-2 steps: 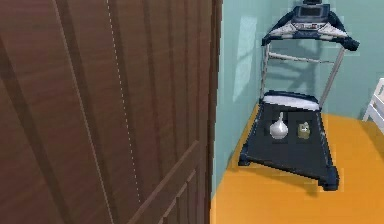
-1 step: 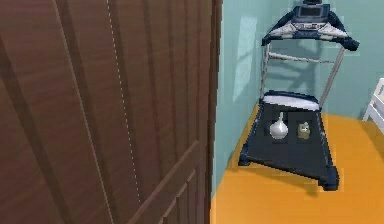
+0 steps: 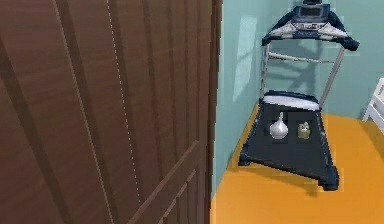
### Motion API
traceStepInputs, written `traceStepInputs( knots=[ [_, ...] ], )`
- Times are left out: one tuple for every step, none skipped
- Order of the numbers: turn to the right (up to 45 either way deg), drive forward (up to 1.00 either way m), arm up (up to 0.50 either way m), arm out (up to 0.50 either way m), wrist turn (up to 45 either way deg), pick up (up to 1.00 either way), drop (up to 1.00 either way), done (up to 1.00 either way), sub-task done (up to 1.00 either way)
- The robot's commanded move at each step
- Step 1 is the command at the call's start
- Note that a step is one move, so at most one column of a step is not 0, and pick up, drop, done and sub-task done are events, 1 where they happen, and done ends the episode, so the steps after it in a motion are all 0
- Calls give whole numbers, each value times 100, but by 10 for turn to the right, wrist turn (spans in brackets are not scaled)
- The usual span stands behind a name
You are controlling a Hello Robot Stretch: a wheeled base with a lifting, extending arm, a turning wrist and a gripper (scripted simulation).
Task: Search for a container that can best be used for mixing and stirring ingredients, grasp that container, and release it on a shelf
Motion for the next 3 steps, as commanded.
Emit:
traceStepInputs(
  knots=[
    [0, 0, 0, 0, 450, 0, 0, 0, 0],
    [0, 0, 0, 0, 450, 0, 0, 0, 0],
    [0, 0, 0, 0, 270, 0, 0, 0, 0]
  ],
)
